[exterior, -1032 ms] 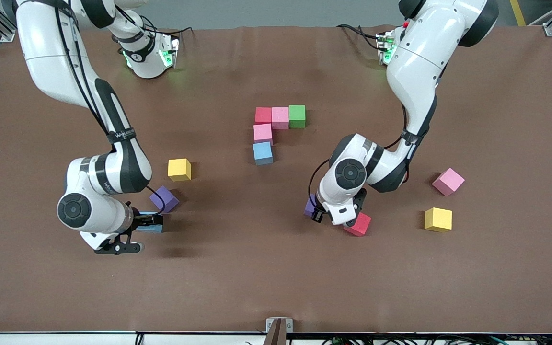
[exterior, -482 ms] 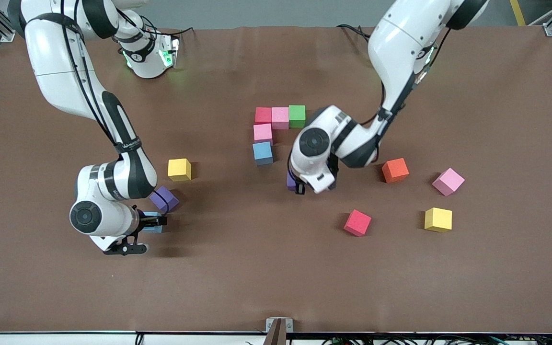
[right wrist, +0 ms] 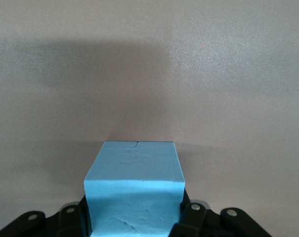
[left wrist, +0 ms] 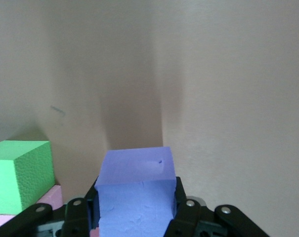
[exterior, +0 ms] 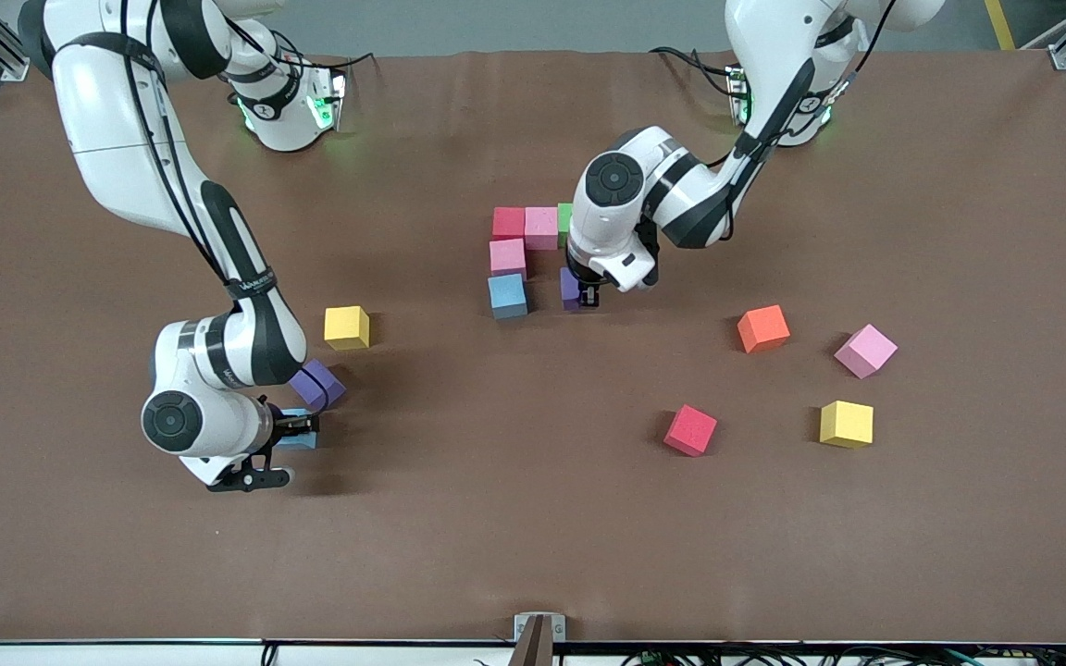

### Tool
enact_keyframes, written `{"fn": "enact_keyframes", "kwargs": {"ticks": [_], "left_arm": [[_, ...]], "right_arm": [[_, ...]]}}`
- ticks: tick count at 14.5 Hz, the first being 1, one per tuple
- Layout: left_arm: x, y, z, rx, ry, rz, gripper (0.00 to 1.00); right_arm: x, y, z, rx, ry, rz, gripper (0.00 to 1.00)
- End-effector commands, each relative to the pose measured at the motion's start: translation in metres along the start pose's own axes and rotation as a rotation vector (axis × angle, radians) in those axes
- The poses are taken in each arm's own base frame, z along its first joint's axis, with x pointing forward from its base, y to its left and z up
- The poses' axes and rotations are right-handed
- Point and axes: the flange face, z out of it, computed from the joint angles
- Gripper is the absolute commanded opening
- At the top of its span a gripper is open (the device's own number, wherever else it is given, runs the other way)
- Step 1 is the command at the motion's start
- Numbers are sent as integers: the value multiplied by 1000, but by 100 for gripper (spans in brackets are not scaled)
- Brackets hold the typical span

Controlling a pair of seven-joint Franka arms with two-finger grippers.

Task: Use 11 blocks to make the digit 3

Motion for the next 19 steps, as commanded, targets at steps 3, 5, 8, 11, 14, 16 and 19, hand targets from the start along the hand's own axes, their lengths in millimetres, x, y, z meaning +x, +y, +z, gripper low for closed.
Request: {"fn": "enact_keyframes", "kwargs": {"ticks": [3,5,8,11,14,16,19], "left_arm": [[-13,-15,21,-11,-17,-63,17],[-21,-22,27,-19,-28,-72,17],[-28,-25,39,-11,-27,-60,17],[-35,-27,37,-27,-25,-33,17],[-42,-20,35,-37,-36,-31,17],[-45,-15,35,-41,-43,-33,17],[-48,-10,39,-53,-37,-15,17]], "right_arm": [[7,-14,-32,9,27,-34,33],[8,-40,-54,7,21,-58,33],[1,-99,-62,-3,36,-129,33],[-15,-161,-58,-11,37,-123,33],[-39,-229,-52,16,25,-78,33],[-56,-271,-47,17,44,-110,33],[-74,-310,-32,27,74,-79,33]]}}
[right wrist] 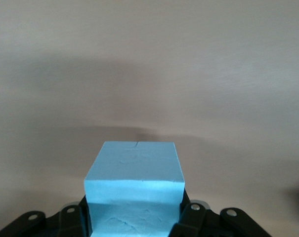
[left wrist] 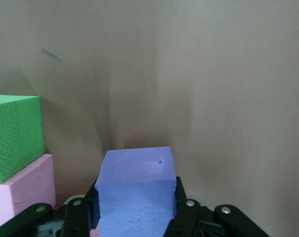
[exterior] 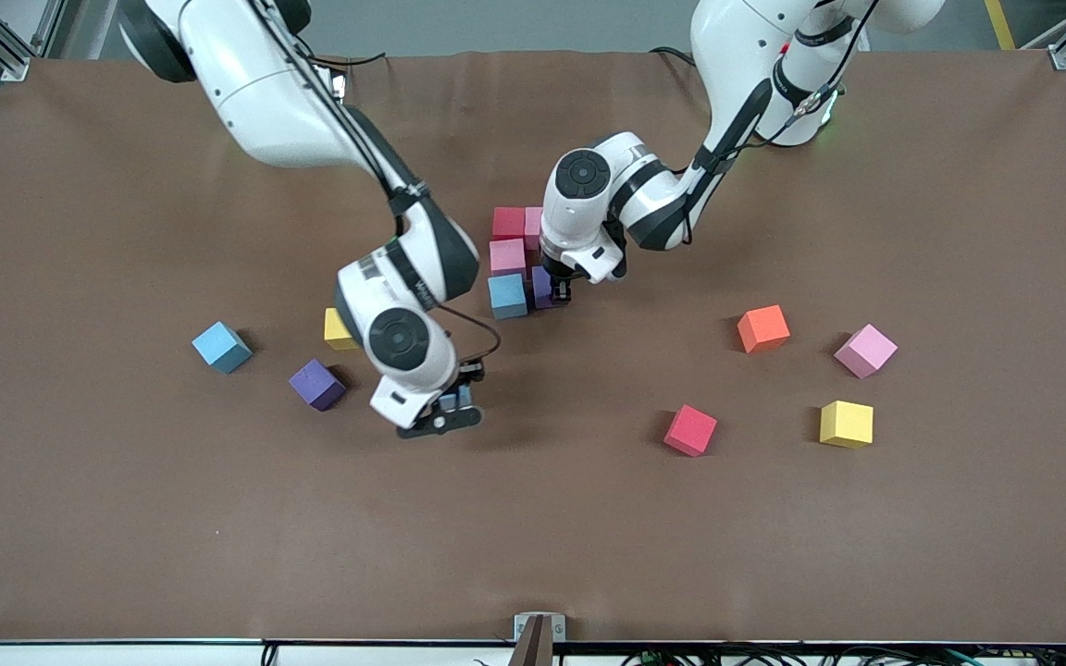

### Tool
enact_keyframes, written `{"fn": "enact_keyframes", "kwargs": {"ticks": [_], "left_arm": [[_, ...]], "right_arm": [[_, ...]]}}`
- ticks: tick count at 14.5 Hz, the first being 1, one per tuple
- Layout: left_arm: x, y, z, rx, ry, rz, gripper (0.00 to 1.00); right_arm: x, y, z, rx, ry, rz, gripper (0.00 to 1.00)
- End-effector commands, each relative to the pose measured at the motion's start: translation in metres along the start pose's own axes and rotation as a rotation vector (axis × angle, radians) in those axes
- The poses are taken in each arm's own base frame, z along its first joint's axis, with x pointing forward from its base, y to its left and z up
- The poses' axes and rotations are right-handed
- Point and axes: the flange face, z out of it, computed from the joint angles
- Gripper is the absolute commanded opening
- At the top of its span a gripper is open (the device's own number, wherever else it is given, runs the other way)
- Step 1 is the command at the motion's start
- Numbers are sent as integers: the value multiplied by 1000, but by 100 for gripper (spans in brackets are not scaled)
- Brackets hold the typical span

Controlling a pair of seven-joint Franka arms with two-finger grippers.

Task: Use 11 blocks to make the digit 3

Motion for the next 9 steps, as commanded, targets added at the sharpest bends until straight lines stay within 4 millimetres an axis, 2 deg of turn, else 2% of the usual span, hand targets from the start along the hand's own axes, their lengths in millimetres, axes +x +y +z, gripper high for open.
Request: {"fn": "enact_keyframes", "kwargs": {"ticks": [1,3,5,7,9], "left_arm": [[-8,5,6,-18,0,8,17],[-9,6,5,-20,-1,9,17],[-10,7,3,-32,-17,8,17],[-12,8,2,-41,-32,9,17],[-11,8,3,-42,-33,8,17]], "right_arm": [[-15,-28,20,10,19,35,33],[-24,-51,33,13,31,73,33],[-28,-61,42,15,36,89,33],[-30,-64,50,11,31,85,33],[-26,-54,52,10,24,99,34]]}}
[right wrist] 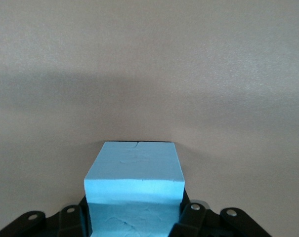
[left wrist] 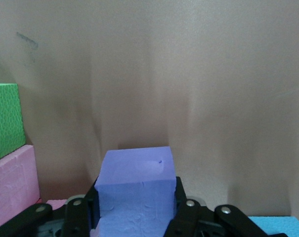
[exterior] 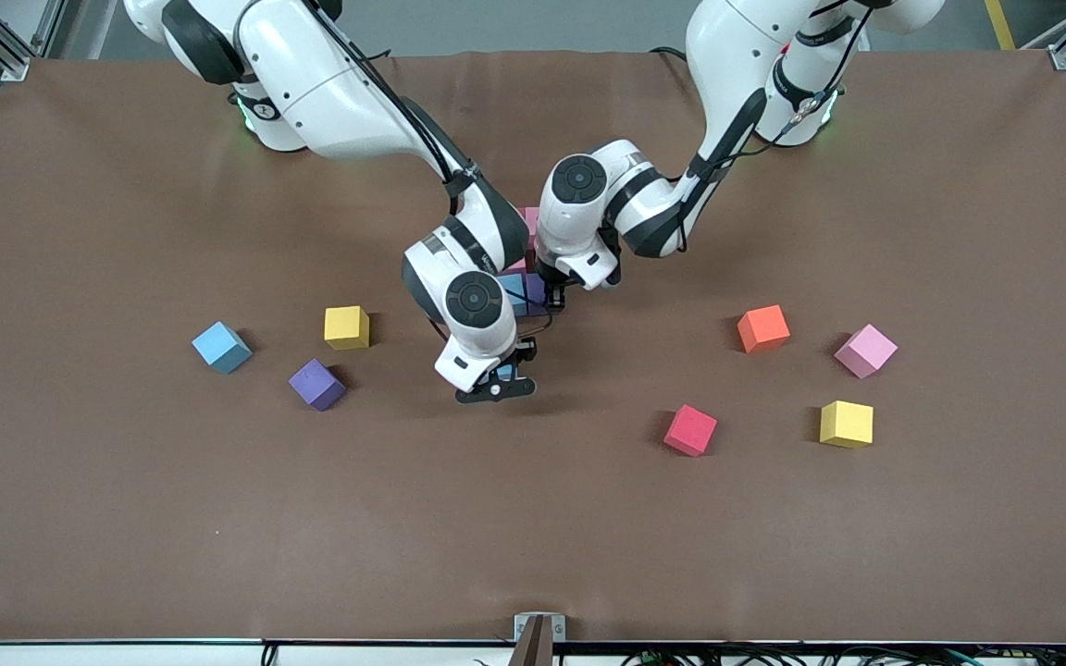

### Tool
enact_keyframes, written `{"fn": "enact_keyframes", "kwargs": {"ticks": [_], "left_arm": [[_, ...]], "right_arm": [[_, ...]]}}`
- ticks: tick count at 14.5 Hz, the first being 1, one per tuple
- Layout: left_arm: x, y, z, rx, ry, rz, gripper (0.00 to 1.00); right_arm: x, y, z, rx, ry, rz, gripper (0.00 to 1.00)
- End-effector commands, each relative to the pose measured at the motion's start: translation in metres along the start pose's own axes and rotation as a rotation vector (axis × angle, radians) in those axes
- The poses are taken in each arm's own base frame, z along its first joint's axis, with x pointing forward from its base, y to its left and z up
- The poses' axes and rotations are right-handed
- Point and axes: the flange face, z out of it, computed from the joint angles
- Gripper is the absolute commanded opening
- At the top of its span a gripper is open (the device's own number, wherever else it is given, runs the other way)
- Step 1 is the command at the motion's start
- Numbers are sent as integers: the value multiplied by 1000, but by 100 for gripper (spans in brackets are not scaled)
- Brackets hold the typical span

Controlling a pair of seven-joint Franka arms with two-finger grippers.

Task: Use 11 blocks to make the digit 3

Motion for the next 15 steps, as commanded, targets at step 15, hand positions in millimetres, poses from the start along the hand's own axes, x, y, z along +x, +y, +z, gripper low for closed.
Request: {"fn": "enact_keyframes", "kwargs": {"ticks": [15], "left_arm": [[-6,3,7,-16,0,8,49]], "right_arm": [[43,87,-7,54,-48,80,35]]}}
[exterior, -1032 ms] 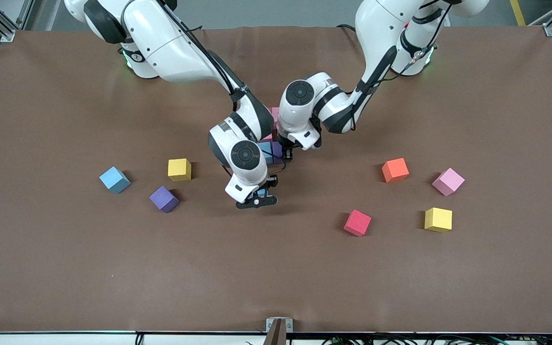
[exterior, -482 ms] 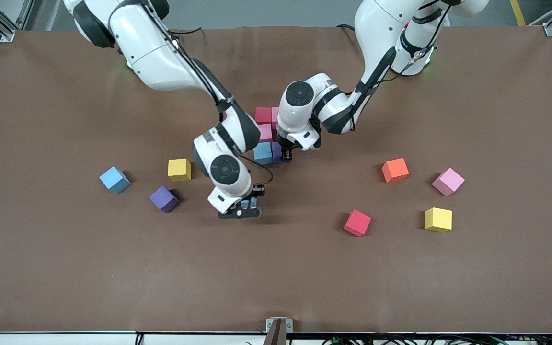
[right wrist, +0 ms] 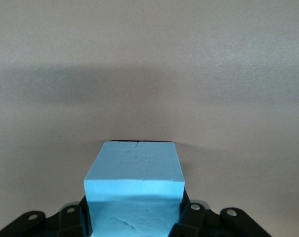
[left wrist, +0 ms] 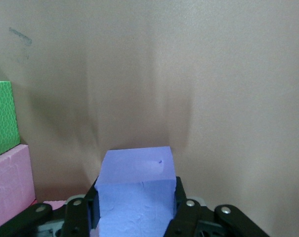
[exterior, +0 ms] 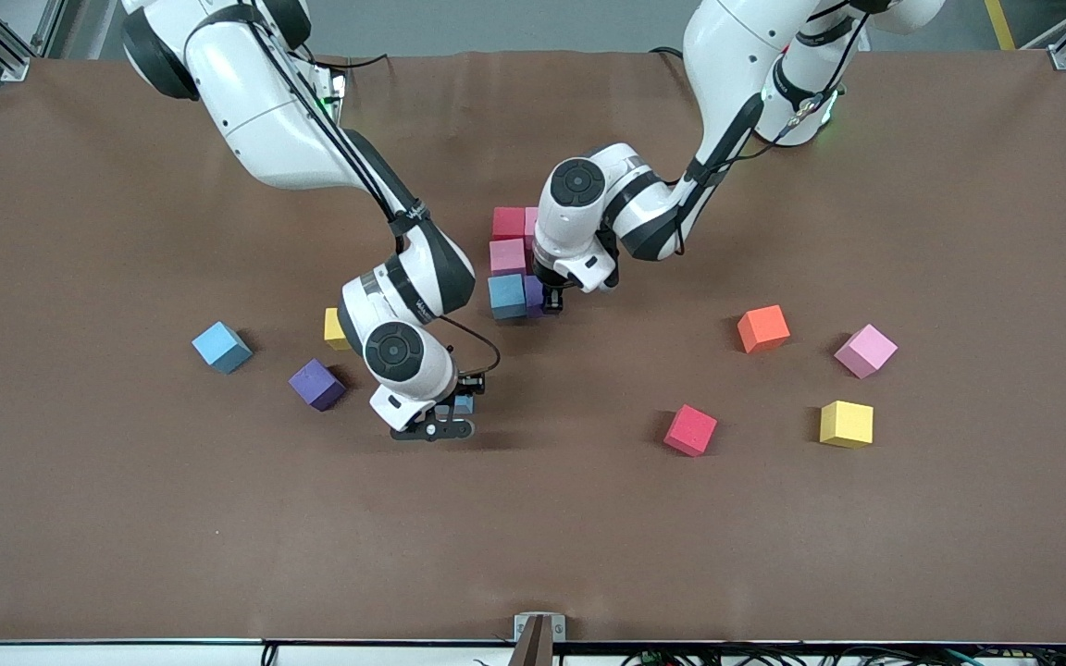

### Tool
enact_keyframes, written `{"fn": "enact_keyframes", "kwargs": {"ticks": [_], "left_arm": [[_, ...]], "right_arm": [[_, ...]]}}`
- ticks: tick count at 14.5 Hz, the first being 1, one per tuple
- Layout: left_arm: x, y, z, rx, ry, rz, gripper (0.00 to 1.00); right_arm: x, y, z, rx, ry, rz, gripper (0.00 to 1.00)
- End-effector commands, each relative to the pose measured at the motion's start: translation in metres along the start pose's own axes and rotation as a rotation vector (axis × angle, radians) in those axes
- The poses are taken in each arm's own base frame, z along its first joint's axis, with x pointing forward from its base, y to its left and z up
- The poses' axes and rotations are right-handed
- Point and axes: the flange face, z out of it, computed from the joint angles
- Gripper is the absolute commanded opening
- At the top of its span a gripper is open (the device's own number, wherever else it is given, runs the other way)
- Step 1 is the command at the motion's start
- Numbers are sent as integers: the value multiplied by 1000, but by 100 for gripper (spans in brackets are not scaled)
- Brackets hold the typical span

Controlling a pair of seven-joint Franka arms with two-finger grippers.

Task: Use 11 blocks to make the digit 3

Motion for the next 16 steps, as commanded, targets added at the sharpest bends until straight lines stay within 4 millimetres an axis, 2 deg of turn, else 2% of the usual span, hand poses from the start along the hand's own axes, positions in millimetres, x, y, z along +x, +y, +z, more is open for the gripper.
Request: {"fn": "enact_keyframes", "kwargs": {"ticks": [1,2,3,6,8,13,16], "left_arm": [[-4,2,1,-18,-1,7,63],[-4,2,2,-16,0,10,87],[-5,1,1,-19,2,17,100],[-5,1,-8,-26,18,30,100],[-4,3,-23,-28,34,30,100],[-8,-3,-90,-30,99,38,100],[6,7,-125,-59,165,70,100]], "right_arm": [[-1,-1,-3,13,-10,-10,35],[-2,-2,-3,14,-11,-9,35],[-2,-3,-3,14,-9,-11,35],[-2,-3,-2,13,-11,-11,35],[-4,-6,-3,14,-10,-11,35],[-7,-12,-3,15,-6,-12,35],[-20,-34,-3,10,-2,15,35]]}}
